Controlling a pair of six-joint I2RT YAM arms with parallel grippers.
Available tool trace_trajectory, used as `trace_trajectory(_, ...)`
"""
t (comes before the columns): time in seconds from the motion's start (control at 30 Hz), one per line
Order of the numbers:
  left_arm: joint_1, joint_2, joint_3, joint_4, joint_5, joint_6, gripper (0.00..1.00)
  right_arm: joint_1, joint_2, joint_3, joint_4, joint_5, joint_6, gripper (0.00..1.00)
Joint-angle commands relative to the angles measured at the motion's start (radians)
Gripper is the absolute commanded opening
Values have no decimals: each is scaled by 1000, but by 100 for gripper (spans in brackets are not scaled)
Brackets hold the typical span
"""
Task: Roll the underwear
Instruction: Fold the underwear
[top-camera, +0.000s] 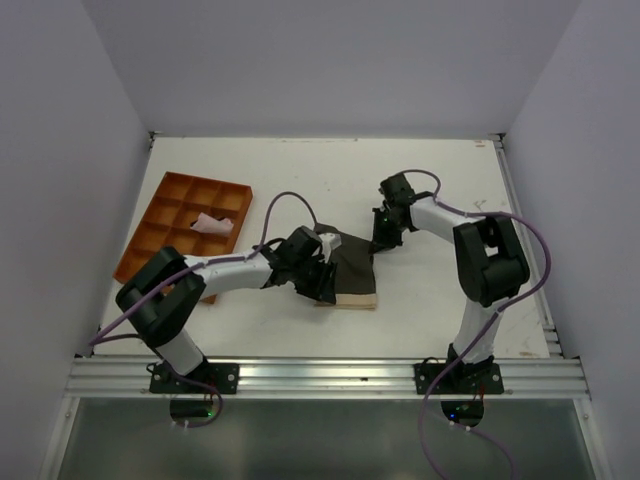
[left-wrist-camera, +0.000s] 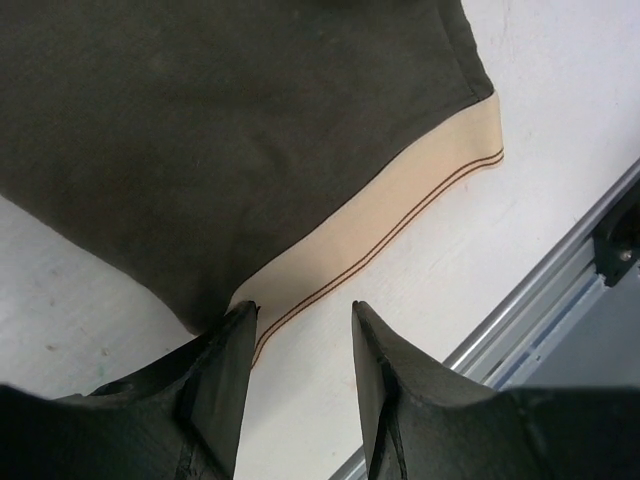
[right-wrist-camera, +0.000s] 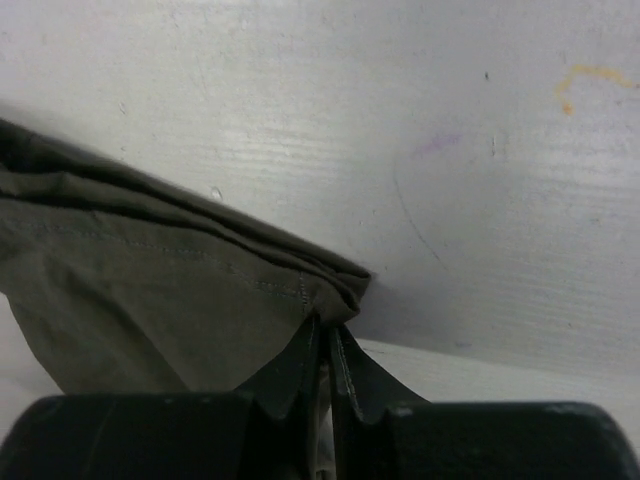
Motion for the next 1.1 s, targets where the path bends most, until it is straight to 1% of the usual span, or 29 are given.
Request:
trace_trajectory(0.0, -2, 57, 99, -47, -89, 113, 48, -10, -77, -74, 0, 19, 27, 8)
trace_trajectory(0.07, -4, 95, 142, -73, -112, 132, 48, -10, -141, -134, 0, 41, 36, 5)
trace_trajectory(0.1, -4, 103, 148, -73, -115, 141, 48, -10, -166, -157, -2, 51, 42, 3)
trace_trajectory(0.2, -4, 126, 169, -74, -128, 169, 48, -10, -255, -229, -31, 116, 59, 0)
trace_trajectory(0.33, -4, 112, 183, -142, -180, 235, 48, -10, -356, -301, -113, 209, 95, 0)
trace_trajectory(0.37, -4, 105, 171, -148, -195, 245, 49, -10, -376, -310, -124, 253, 98, 0)
trace_trajectory(0.5, -4, 92, 143, -168, -218, 308, 50, -8, -489, -362, -163, 306, 137, 0)
trace_trajectory(0.63, -2, 60, 171, -191, -223, 321, 51, -10, -559, -473, -132, 265, 213, 0)
trace_trajectory(0.73, -4, -18, 237, -208, -209, 304, 54, -10, -591, -510, -126, 249, 239, 0)
trace_trajectory(0.83, -22, -98, 263, -188, -211, 270, 55, -8, -628, -513, -138, 252, 246, 0)
trace_trajectory(0.93, -60, -128, 277, -177, -226, 232, 55, -8, -651, -513, -150, 242, 268, 0)
trace_trajectory(1.07, -158, -124, 254, -137, -278, 206, 53, -8, -695, -534, -147, 213, 303, 0)
